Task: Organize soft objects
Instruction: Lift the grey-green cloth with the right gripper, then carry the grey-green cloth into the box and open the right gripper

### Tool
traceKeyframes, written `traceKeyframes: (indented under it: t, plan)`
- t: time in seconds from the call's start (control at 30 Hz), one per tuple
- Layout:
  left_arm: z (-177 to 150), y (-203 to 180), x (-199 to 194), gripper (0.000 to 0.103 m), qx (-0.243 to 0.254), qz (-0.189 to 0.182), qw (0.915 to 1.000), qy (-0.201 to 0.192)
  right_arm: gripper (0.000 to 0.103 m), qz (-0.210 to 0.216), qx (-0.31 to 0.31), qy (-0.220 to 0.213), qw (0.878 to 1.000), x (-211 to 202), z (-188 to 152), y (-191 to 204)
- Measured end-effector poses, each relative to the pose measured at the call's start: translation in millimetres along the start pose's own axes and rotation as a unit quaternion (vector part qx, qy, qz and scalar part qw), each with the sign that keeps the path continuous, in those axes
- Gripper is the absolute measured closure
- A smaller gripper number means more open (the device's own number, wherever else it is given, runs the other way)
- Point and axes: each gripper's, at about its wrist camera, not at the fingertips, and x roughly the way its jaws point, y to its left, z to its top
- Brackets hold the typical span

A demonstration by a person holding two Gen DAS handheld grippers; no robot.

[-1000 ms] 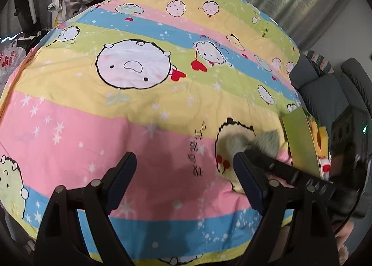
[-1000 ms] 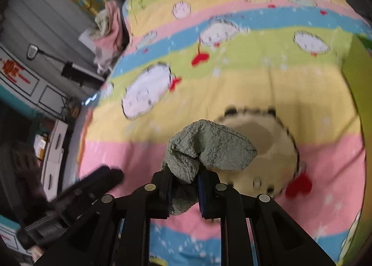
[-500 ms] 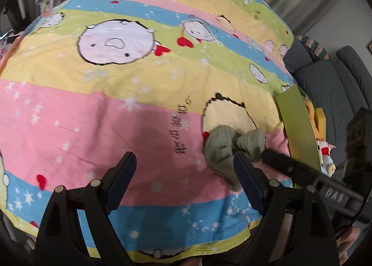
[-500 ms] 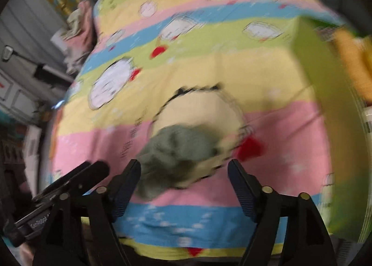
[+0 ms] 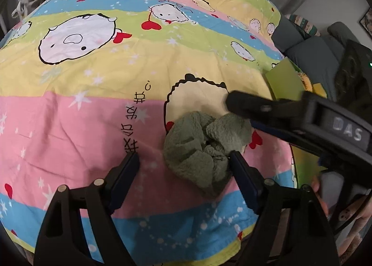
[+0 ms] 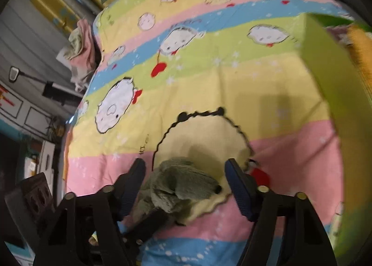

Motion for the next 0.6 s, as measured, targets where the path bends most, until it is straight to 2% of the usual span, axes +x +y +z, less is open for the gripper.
traceKeyframes:
  t: [0.07, 0.13, 0.2, 0.3, 0.33, 0.4, 0.47, 0.6]
  plan:
    - [1.2, 0.8, 2.7, 0.034, -0.001, -0.001, 1.0000, 0.000, 0.042, 0.002, 0.005, 0.018, 1.000, 11.6, -0.3, -1.9]
    - [2.5, -0.1, 5.0, 0.042, 0.002, 0.001, 1.0000, -0.001, 0.056, -0.005, -0.002, 0.027, 1.000, 22.7, -3.4, -0.2]
    - [2.8, -3.5, 7.5, 0.051, 0.008, 0.002, 1.0000, -0.003, 0.063, 0.011, -0.006, 0.034, 0.999, 27.5, -7.0, 0.0]
    - [2.1, -9.1, 7.7, 0.061, 0.019, 0.002, 0.9998, -0.006, 0.071, 0.013, -0.012, 0.026, 0.999, 26.1, -12.3, 0.9]
    - [2.1, -10.3, 6.8, 0.064, 0.018, -0.004, 0.9998, -0.005, 0.074, 0.031, -0.007, 0.031, 0.999, 24.3, -14.1, 0.0]
    - [2.4, -14.7, 3.3, 0.065, 0.019, -0.019, 0.9996, -0.003, 0.074, 0.060, 0.005, 0.033, 0.998, 19.6, -16.4, -1.2]
    - [2.4, -21.5, -1.9, 0.065, 0.026, -0.023, 0.9994, -0.006, 0.074, 0.062, 0.001, 0.022, 0.998, 11.1, -18.0, 1.3]
    - [3.5, -41.5, -19.7, 0.065, 0.055, -0.028, 0.9976, -0.029, 0.074, 0.097, 0.009, -0.003, 0.995, -14.7, -18.3, 3.5]
